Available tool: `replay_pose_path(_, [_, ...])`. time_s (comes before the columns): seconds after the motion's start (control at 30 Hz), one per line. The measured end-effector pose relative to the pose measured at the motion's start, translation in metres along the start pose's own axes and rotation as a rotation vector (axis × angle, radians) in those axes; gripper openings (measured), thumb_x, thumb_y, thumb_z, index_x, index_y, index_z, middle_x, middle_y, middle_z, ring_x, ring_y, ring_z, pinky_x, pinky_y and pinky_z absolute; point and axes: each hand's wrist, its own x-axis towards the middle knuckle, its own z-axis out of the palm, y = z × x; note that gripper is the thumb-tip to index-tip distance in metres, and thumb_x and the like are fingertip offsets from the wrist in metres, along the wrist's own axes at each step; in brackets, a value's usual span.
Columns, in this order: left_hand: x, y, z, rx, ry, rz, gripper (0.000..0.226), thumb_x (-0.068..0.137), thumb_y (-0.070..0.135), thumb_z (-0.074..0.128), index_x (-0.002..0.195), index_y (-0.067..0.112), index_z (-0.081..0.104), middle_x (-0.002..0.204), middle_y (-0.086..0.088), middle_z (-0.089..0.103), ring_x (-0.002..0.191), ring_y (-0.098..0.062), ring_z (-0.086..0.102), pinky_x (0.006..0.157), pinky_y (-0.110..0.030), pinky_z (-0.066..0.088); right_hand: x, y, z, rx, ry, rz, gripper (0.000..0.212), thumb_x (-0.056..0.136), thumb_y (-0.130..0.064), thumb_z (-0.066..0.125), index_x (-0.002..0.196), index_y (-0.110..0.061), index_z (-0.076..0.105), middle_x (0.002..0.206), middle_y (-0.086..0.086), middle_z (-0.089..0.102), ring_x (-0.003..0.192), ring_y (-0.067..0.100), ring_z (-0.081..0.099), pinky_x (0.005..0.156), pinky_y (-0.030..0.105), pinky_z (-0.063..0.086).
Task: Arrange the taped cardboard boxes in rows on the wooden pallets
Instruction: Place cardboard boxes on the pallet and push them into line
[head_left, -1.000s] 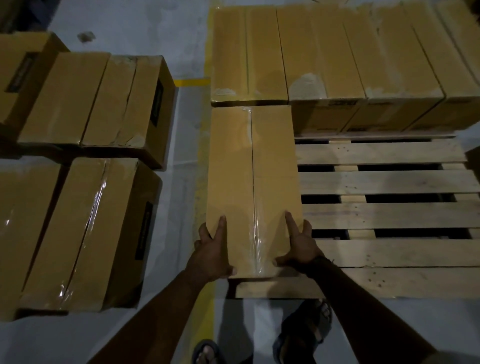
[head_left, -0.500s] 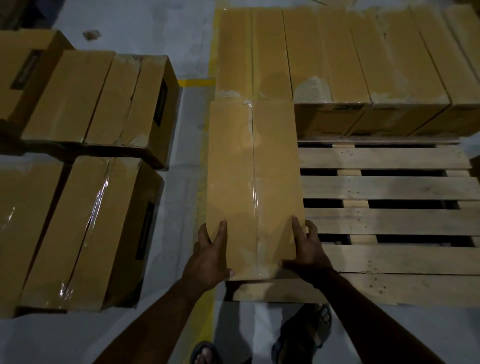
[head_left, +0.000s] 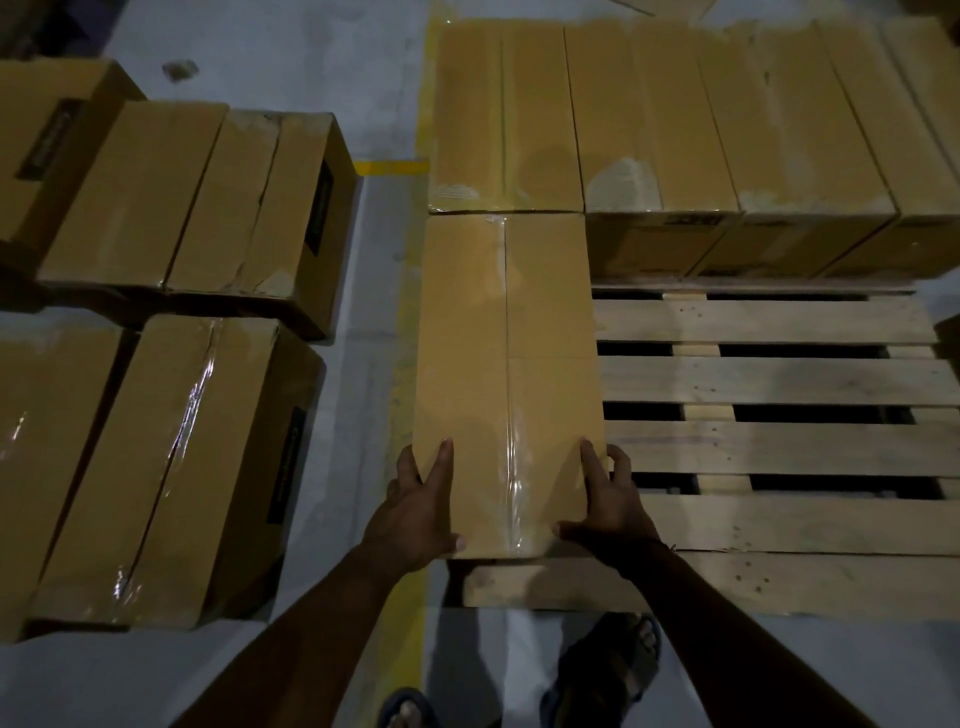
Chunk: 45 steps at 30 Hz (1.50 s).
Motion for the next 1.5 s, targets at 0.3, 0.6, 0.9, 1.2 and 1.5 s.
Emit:
replay_pose_path(0.3, [0.005,0.006,-0.007,0.039,-0.028,0.005,0.143,0.074,0.042,0.09,0.155,0.041,-0.027,0.163,-0.017,-0.022,0.148,-0.048,0.019,0.114,-0.052,0.038,0.006,0.002,-0.001,-0.025,-0.008,-0.004,0.136,0.066,-0.045,0.092,0.162,-0.029,-0.003,0.16,0.002,-0.005,0.142,0.039,0.026,0.117,0.053,0.036])
replay_pose_path(0.6, [0.005,0.001,-0.004,0.01,0.002,0.002,0.143,0.072,0.043,0.091,0.157,0.04,-0.023,0.164,-0.012,-0.022,0.149,-0.046,0.018,0.114,-0.051,0.039,0.0,0.011,0.003,-0.044,0.055,-0.076,0.124,0.068,-0.047,0.09,0.162,-0.032,0.01,0.163,0.005,0.004,0.144,0.035,0.032,0.115,0.047,0.041])
replay_pose_path(0.9, [0.0,0.002,0.001,-0.014,0.038,-0.008,0.138,0.075,0.042,0.09,0.16,0.037,-0.019,0.164,-0.008,-0.028,0.152,-0.045,0.014,0.116,-0.052,0.036,-0.005,0.011,0.003,-0.037,0.048,-0.122,0.115,0.074,-0.045,0.086,0.162,-0.032,0.013,0.165,0.005,0.0,0.148,0.037,0.023,0.116,0.054,0.039])
replay_pose_path(1.2, [-0.001,0.014,-0.006,0.086,-0.031,-0.03,0.141,0.077,0.041,0.089,0.157,0.031,-0.027,0.161,-0.018,-0.033,0.15,-0.048,0.016,0.114,-0.052,0.037,-0.01,-0.012,-0.004,-0.425,-0.042,-0.093,0.129,0.074,-0.075,0.067,0.161,-0.022,-0.013,0.164,0.02,-0.021,0.151,0.047,-0.004,0.114,0.058,0.036])
replay_pose_path(1.5, [-0.001,0.013,0.002,0.18,-0.038,-0.041,0.16,0.063,0.045,0.096,0.153,0.028,-0.036,0.158,-0.023,-0.039,0.151,-0.049,0.018,0.109,-0.055,0.042,-0.01,-0.028,0.006,-0.484,-0.142,-0.034,0.153,0.064,-0.074,0.079,0.155,-0.013,-0.028,0.157,0.016,-0.041,0.143,0.049,0.016,0.112,0.053,0.038])
